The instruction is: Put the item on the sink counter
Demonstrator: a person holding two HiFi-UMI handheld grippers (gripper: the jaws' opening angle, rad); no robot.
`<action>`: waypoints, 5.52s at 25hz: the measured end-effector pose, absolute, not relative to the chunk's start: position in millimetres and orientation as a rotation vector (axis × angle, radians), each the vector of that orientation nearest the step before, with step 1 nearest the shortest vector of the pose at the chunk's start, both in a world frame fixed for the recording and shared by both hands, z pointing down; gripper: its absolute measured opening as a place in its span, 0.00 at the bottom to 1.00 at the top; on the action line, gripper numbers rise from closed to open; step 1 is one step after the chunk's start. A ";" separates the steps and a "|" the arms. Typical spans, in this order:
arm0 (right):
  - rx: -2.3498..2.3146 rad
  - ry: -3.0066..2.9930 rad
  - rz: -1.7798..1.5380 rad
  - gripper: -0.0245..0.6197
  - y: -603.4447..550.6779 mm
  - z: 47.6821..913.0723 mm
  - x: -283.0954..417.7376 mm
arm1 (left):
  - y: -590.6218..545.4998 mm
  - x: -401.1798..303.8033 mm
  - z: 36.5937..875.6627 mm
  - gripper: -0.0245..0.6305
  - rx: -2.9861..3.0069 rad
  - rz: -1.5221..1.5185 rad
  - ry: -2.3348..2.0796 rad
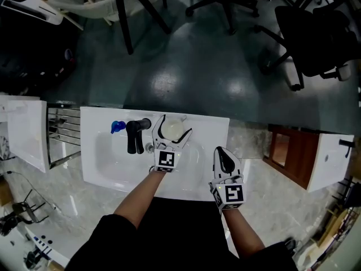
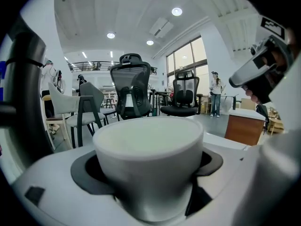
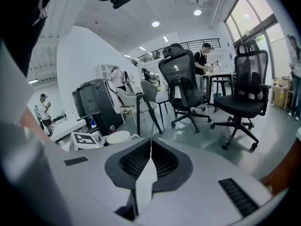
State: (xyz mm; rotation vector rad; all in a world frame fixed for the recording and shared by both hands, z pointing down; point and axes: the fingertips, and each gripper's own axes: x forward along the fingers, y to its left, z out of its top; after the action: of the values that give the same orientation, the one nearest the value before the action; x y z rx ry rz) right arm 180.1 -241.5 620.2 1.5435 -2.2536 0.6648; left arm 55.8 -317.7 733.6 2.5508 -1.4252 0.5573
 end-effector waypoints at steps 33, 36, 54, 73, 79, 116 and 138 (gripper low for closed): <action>1.516 -2.360 0.651 0.09 -202.3 604.5 165.9 | -280.7 38.0 732.3 0.76 2.445 0.633 -1.441; 1.531 -2.340 0.649 0.09 -193.6 606.6 166.6 | -270.5 34.2 727.6 0.76 2.444 0.621 -1.437; 1.623 -2.342 0.544 0.09 -110.6 551.2 130.5 | -140.2 15.4 652.3 0.76 2.505 0.419 -1.253; 1.508 -2.457 0.418 0.09 32.0 507.6 15.1 | 25.6 -109.4 521.9 0.76 2.463 0.164 -1.421; 1.556 -2.490 0.429 0.09 52.0 478.5 -9.6 | 44.3 -131.3 506.8 0.76 2.420 0.131 -1.413; 1.730 -2.400 0.254 0.09 139.2 410.3 110.1 | 124.6 -16.0 403.1 0.08 2.623 0.147 -1.406; 1.700 -2.401 0.214 0.09 147.2 406.5 105.9 | 137.6 -16.4 399.3 0.08 2.637 0.143 -1.433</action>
State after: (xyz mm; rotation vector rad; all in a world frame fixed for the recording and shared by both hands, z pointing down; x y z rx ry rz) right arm 105.9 147.2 406.5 1.7001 -2.4012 0.2145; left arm -16.4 137.6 399.3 2.6373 -1.4329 0.1428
